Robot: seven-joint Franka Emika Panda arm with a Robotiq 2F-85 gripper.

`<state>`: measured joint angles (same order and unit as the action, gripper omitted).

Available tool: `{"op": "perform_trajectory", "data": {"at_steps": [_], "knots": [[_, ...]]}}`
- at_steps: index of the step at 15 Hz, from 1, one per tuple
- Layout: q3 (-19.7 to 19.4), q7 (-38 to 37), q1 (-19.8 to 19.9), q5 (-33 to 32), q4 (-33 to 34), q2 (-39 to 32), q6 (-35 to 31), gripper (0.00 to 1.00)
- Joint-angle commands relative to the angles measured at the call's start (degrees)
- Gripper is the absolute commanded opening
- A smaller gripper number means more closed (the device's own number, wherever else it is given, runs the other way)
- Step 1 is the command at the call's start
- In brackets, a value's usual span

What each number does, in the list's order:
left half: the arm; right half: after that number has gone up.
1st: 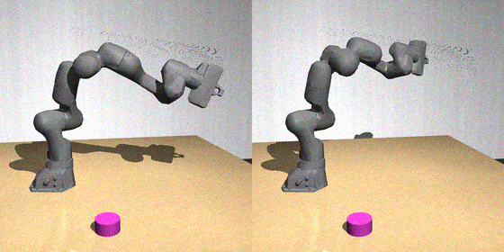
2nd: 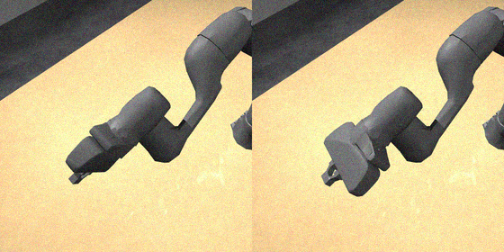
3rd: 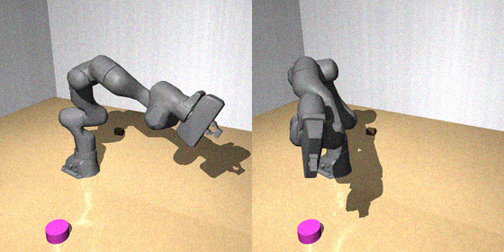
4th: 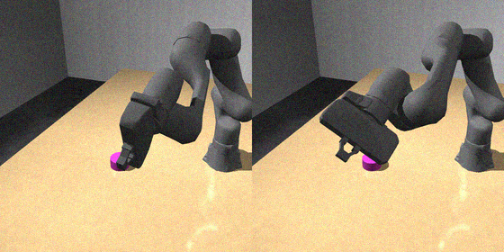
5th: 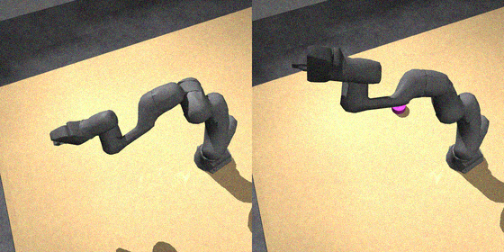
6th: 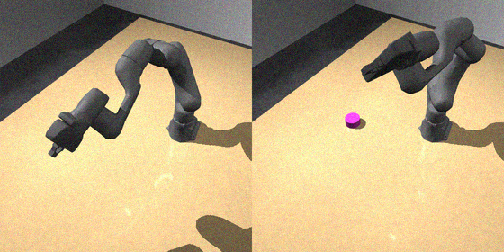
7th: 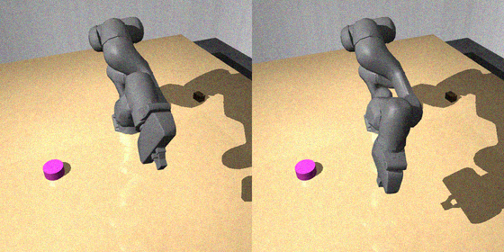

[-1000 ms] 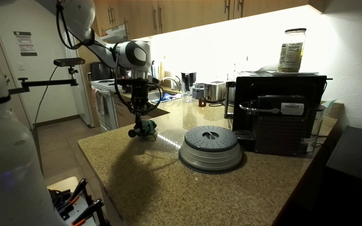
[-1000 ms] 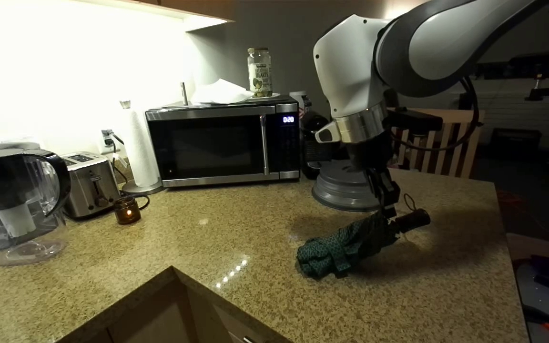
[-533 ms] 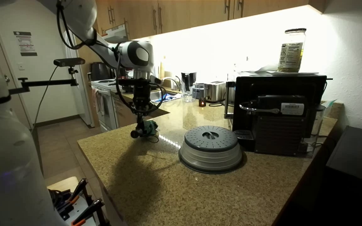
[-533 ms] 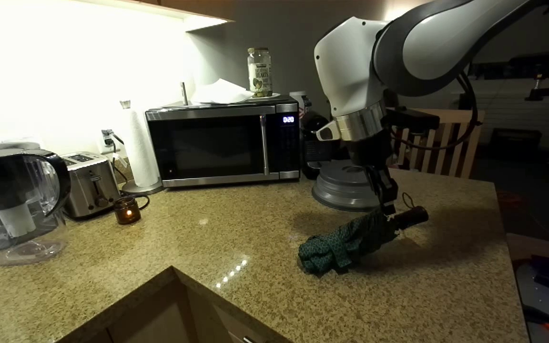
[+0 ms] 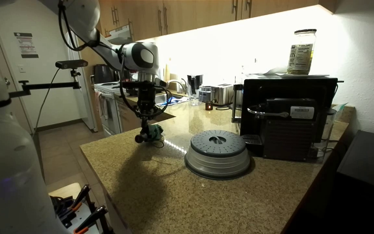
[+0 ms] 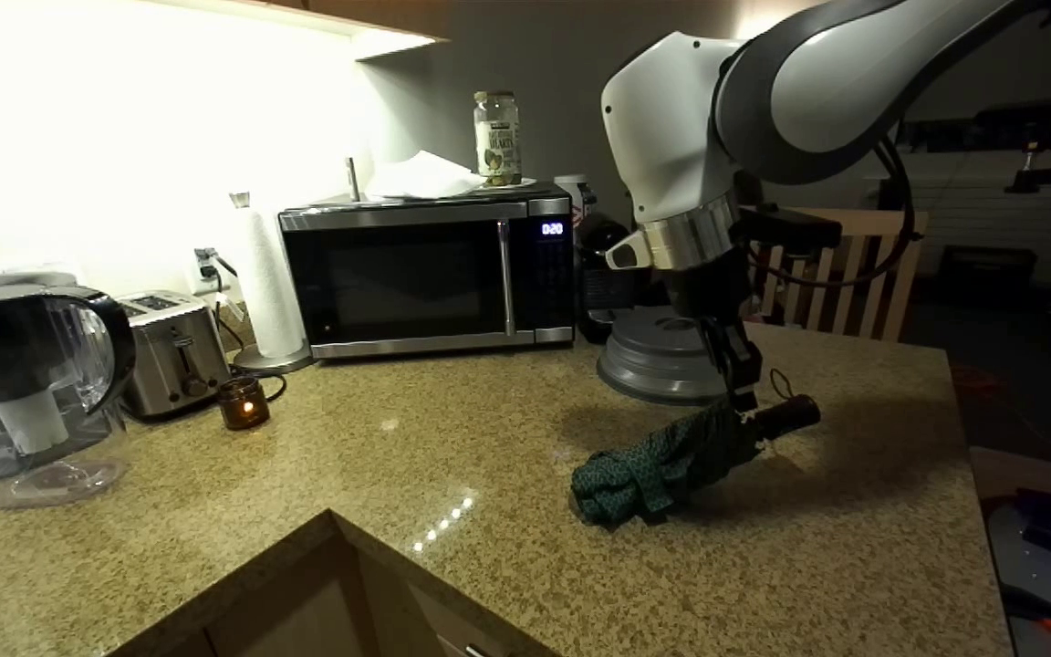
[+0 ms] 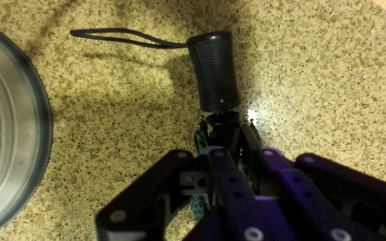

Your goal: Move the umbrella

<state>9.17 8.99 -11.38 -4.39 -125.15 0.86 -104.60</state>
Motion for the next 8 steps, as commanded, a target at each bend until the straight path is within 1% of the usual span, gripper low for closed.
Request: {"op": "perform_trajectory", "data": {"at_steps": [1,5,6,7,8], "knots": [[0.4,0.0,0.4,0.0,0.1,0.0,0.1,0.06],[0.4,0.0,0.4,0.0,0.1,0.0,0.1,0.06],[0.4,0.0,0.4,0.0,0.1,0.0,0.1,0.31],[0.7,-0.4,0.1,0.2,-0.1,0.0,-0.2,0.32],[1.3,-0.6,-0.4,0.8,-0.3,0.2,-0.5,0.37]]}}
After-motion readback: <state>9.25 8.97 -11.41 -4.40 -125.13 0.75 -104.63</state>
